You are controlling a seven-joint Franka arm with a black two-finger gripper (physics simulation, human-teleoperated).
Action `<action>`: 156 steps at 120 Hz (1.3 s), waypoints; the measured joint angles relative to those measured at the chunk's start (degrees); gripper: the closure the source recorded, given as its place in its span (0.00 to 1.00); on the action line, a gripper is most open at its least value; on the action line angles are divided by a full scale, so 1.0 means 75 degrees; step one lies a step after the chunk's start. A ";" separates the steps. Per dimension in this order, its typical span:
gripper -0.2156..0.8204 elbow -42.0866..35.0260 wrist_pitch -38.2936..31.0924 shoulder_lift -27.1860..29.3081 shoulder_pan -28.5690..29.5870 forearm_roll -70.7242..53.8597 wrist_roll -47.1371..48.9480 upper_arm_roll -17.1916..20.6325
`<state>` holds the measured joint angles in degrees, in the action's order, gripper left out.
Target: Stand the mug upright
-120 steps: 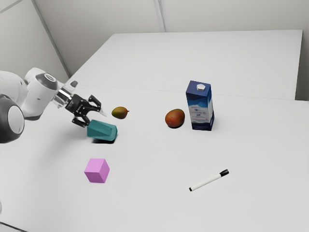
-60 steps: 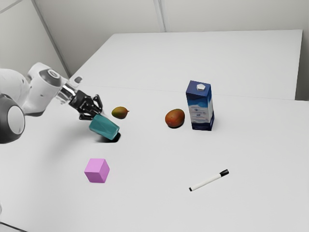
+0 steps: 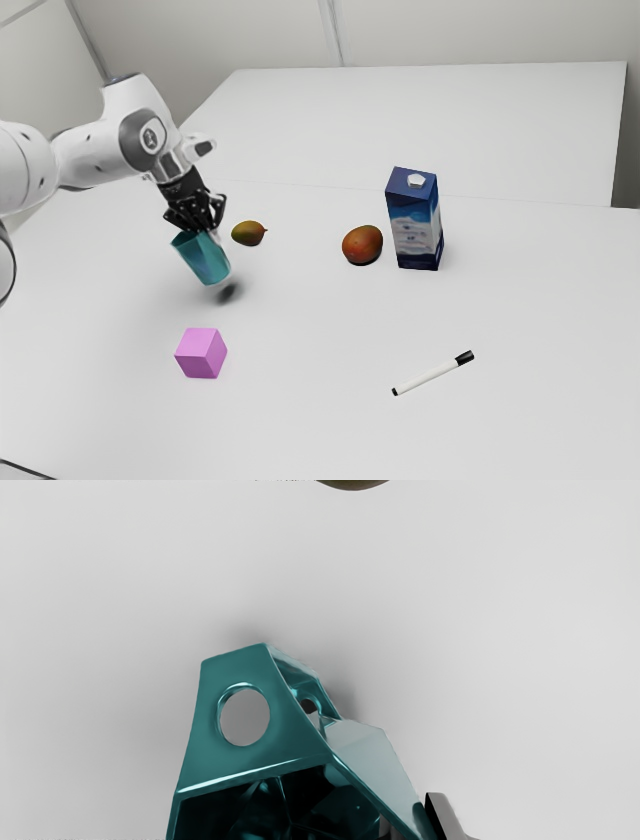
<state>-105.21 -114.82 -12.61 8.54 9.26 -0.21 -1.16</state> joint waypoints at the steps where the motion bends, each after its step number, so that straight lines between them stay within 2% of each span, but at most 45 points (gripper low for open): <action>1: 0.96 -0.0027 -0.0034 0.0024 -0.0005 -0.0068 0.0028 0.0019; 23: 0.97 -0.0769 -0.0761 0.0449 -0.0129 -0.0885 0.0707 0.0356; 44: 0.97 -0.1011 -0.1270 0.0500 -0.0302 -0.1075 0.1382 0.0522; 112: 0.97 -0.1022 -0.1864 -0.0171 -0.0400 -0.1130 0.2795 0.0640; 137: 0.55 -0.0967 -0.1880 -0.0104 -0.0413 -0.1074 0.2968 0.0704; 156: 0.37 -0.0975 -0.1850 0.0076 -0.0437 -0.1176 0.3049 0.0706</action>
<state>-112.52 -128.70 -12.04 5.26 0.44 22.66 4.13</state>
